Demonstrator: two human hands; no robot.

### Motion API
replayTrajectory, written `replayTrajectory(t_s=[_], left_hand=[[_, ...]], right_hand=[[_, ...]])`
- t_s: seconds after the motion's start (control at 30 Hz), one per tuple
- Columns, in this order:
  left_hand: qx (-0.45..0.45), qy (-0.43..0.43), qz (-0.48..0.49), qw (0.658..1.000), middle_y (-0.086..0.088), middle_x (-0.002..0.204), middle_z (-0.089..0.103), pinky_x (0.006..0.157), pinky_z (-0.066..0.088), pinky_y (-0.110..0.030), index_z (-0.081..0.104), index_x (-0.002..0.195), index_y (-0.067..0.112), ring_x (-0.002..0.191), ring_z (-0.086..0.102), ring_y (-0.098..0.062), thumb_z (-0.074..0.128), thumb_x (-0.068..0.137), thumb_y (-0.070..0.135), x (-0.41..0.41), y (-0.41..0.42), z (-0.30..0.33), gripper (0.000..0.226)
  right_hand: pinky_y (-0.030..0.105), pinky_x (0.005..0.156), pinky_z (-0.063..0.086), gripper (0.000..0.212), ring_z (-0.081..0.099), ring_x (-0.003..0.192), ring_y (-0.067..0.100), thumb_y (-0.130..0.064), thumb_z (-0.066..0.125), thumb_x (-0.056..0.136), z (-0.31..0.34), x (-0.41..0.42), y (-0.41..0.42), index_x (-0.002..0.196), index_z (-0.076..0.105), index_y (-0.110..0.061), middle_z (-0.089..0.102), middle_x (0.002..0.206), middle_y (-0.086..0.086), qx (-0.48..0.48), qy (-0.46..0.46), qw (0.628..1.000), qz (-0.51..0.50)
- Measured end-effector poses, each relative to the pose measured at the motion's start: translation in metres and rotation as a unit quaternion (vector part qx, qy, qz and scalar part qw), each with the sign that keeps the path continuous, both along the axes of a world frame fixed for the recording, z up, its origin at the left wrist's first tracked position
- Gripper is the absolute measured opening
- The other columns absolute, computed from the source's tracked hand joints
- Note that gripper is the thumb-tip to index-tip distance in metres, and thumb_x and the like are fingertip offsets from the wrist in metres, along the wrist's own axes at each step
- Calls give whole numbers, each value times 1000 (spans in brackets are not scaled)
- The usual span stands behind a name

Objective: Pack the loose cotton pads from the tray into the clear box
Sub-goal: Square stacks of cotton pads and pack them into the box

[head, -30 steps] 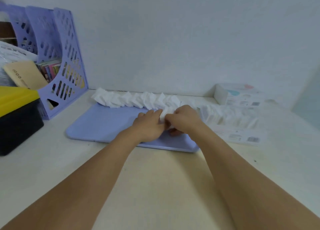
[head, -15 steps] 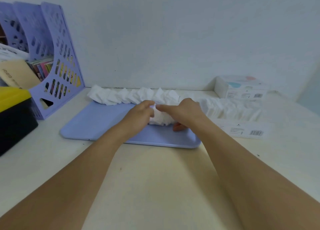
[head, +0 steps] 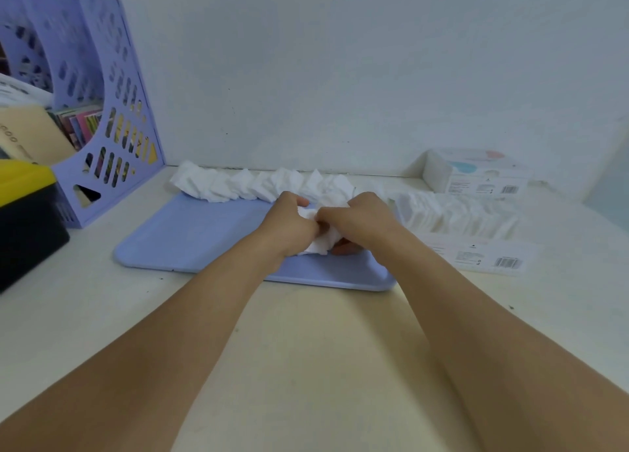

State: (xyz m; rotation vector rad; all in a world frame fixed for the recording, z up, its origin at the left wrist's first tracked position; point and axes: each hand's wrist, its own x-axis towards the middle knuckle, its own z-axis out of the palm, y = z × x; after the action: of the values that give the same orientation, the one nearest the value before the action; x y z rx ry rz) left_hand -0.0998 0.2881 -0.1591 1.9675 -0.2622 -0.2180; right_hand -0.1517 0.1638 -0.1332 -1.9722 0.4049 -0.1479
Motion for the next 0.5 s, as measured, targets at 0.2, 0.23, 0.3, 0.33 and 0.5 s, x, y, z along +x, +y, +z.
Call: replayTrajectory(t_s=[0.2,0.23,0.3,0.33,0.5], left_hand=[[-54,-61,23,996,-1,129,42,66,45,-20,30,143,27,100,51,-13,67,94,12,6,10,0,63],[-55,-63,20,996,-4,136,38,67,46,-21,26,145,29,107,50,-17,64,95,12,8,10,0,65],[-49,-52,10,997,-5,141,38,70,46,-22,20,148,32,113,48,-20,56,99,10,11,9,0,65],[-54,-34,7,998,-5,140,40,76,48,-25,21,149,32,113,49,-20,52,100,8,11,8,2,63],[-36,9,-32,999,-6,134,51,96,52,-39,33,143,28,119,55,-23,53,101,14,7,3,6,49]], right_hand=[[43,68,64,9,70,68,25,-16,64,90,3,2,-10,93,64,-7,68,89,11,52,-70,995,-38],[43,75,64,8,69,74,22,-16,63,92,6,2,-11,97,65,-10,68,92,8,84,-86,992,-27],[41,84,62,11,68,90,21,-14,61,93,14,0,-12,103,66,-14,68,102,7,206,-93,974,11],[40,83,61,17,67,95,25,-13,59,92,17,-1,-13,108,66,-13,68,107,9,283,-87,955,34],[35,73,54,27,65,80,30,-11,52,92,21,-9,-14,116,61,-5,67,100,16,445,-42,889,96]])
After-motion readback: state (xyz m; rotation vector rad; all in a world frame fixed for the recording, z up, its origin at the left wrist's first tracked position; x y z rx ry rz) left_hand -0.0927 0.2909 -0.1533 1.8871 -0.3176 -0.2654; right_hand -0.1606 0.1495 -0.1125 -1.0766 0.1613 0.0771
